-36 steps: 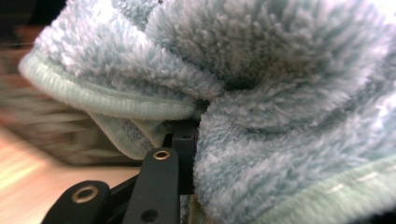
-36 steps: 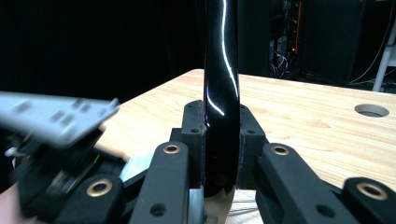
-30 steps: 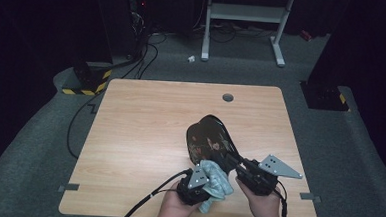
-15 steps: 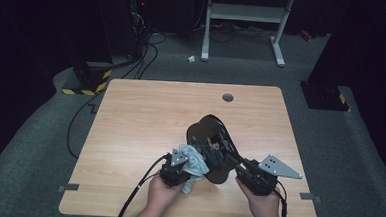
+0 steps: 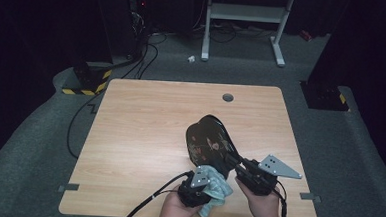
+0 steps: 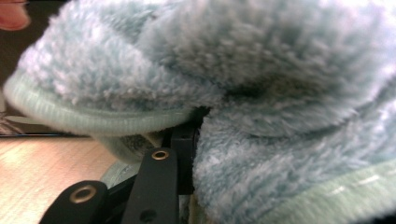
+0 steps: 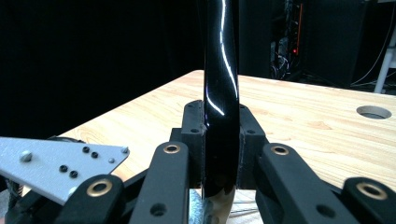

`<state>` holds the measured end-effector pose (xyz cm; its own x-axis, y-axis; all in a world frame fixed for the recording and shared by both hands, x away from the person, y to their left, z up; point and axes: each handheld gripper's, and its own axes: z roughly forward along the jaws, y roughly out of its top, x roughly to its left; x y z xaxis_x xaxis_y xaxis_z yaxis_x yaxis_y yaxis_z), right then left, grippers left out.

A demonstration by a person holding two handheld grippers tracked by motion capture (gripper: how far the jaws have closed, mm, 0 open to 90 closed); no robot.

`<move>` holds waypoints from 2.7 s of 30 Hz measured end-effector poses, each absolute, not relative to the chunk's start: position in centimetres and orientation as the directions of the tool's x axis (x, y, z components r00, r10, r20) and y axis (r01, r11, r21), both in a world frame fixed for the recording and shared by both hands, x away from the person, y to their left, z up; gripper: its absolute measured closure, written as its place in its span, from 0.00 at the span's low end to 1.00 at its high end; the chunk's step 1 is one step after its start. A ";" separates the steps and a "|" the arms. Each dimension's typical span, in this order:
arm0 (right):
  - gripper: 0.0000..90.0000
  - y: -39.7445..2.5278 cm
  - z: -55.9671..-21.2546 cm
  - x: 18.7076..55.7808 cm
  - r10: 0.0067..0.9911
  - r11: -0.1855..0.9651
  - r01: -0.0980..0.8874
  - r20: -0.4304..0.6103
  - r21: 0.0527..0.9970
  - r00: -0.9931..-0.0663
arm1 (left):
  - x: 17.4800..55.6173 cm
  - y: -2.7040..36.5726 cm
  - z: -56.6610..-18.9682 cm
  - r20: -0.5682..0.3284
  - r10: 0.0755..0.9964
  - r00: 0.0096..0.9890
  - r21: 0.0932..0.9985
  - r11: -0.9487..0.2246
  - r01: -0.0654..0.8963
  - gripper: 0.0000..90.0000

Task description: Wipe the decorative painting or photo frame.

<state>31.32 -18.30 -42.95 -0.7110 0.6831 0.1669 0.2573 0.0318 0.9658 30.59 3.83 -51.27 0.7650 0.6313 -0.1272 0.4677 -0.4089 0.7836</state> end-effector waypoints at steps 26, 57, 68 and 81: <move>0.86 -18.6 -43.2 31.5 0.690 0.018 0.262 0.178 0.965 -0.701 | 33.8 6.9 -51.5 -0.125 0.718 0.685 0.782 -0.354 0.513 0.76; 0.86 -18.9 -43.6 31.7 0.686 0.008 0.284 0.201 0.959 -0.699 | 37.9 10.6 -49.0 -0.067 0.835 0.547 0.831 -0.257 0.494 0.77; 0.86 -19.0 -43.7 31.7 0.687 0.005 0.284 0.203 0.959 -0.698 | 37.2 13.4 -49.9 -0.113 0.863 0.493 0.825 -0.195 0.531 0.76; 0.85 -19.0 -43.7 31.5 0.695 0.004 0.270 0.191 0.963 -0.693 | 33.5 18.4 -52.3 -0.087 0.873 0.480 0.809 -0.219 0.545 0.76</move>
